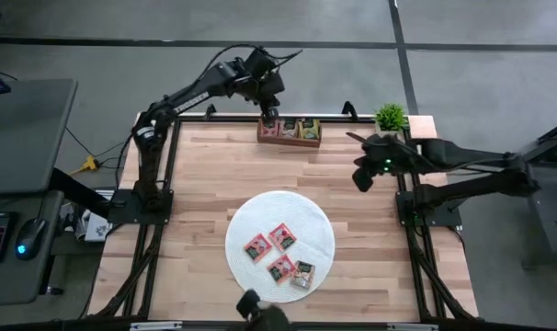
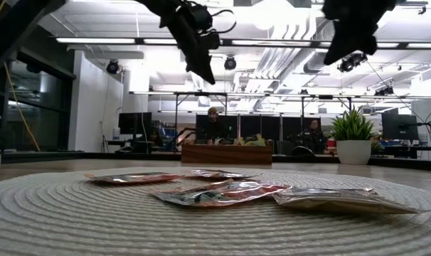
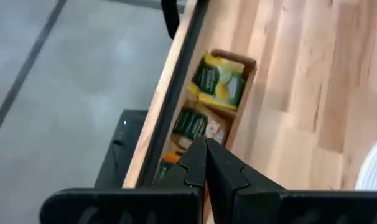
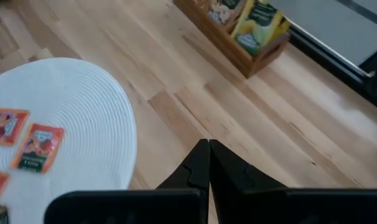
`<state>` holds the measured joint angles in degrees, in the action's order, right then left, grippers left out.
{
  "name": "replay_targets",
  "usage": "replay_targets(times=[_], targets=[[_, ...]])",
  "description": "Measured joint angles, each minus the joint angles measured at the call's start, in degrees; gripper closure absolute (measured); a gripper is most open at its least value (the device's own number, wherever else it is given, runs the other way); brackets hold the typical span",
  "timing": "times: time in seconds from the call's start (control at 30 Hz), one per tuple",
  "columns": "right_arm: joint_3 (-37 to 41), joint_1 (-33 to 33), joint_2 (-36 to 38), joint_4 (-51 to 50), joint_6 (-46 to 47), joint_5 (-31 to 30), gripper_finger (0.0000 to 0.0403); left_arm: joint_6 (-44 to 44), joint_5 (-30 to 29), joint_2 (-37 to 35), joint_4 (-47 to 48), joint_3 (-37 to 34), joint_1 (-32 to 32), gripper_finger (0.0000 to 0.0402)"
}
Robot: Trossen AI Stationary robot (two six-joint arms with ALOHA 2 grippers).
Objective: Pick & Place Tea
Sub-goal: Put the brown tea bag into the middle section of the wooden organizer
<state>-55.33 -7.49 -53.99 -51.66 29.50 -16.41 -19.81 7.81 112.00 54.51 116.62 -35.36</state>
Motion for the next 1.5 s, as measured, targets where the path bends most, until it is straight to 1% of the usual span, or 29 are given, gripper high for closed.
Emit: replay_targets(times=[0.07,0.13,0.2,0.3,0.37,0.5,0.57,0.6,0.67,0.7,0.87,0.97,1.03,1.13,1.2,1.3,1.37,1.5], targets=[[0.0,0.0,1.8,-2.1,0.0,-0.4,0.0402,2.2,-0.1,-1.8,-3.5,-3.6,2.0,0.0401],[0.0,0.0,3.4,-3.8,0.0,-0.6,0.0402,4.1,0.9,-4.4,-4.6,-8.6,4.4,0.0401],[0.0,0.0,4.7,-4.7,-0.4,-0.4,0.0402,7.1,0.7,-6.3,-10.3,-13.5,7.7,0.0401],[0.0,0.0,6.2,-4.9,-1.4,0.8,0.0402,12.4,0.4,-10.2,-14.6,-22.9,12.3,0.0401],[0.0,0.0,7.0,-4.9,-1.8,2.0,0.0402,16.6,-0.7,-12.6,-21.7,-28.6,15.9,0.0401],[0.0,0.0,7.6,-5.0,-3.2,5.0,0.0402,26.1,-2.9,-18.1,-27.8,-39.5,23.9,0.0401],[0.0,0.0,7.5,-5.1,-4.3,6.4,0.0402,31.0,-4.4,-20.0,-32.8,-43.8,28.5,0.0401],[0.0,0.0,7.5,-5.0,-5.0,6.8,0.0402,33.1,-5.3,-21.0,-33.3,-46.0,30.7,0.0401],[1.0,0.0,7.7,-3.2,-6.0,7.8,0.0402,36.8,-7.1,-22.0,-37.4,-48.9,35.8,0.0401],[2.1,0.0,8.0,-1.8,-6.4,8.6,0.0402,37.8,-8.1,-22.0,-39.5,-49.7,38.2,0.0401],[10.5,0.0,9.2,10.1,-4.8,14.8,0.0402,37.4,-10.1,-21.8,-40.2,-50.8,49.6,0.0401],[16.2,0.7,9.3,18.7,-1.4,18.4,0.0402,35.7,-11.8,-19.7,-41.8,-50.6,54.0,0.0401],[19.5,1.7,9.3,24.6,1.5,18.4,0.0402,33.7,-12.6,-18.2,-41.2,-50.9,56.1,0.0401],[24.1,4.0,8.8,32.6,7.2,16.9,0.0402,32.0,-11.3,-16.3,-42.8,-50.6,57.9,0.0401],[25.8,6.4,8.3,36.0,10.7,15.4,0.0402,30.7,-9.9,-15.3,-44.0,-50.8,58.8,0.0401],[26.2,11.0,6.4,36.9,15.1,11.2,0.0402,27.0,-6.5,-12.1,-49.3,-50.6,58.7,0.0401],[26.2,14.1,4.9,37.5,18.2,8.3,0.0402,24.9,-5.0,-11.1,-51.0,-50.9,58.6,0.0401],[26.1,19.6,1.9,39.7,23.2,4.4,0.0403,22.5,-4.8,-8.2,-52.7,-49.1,58.6,0.0401]])
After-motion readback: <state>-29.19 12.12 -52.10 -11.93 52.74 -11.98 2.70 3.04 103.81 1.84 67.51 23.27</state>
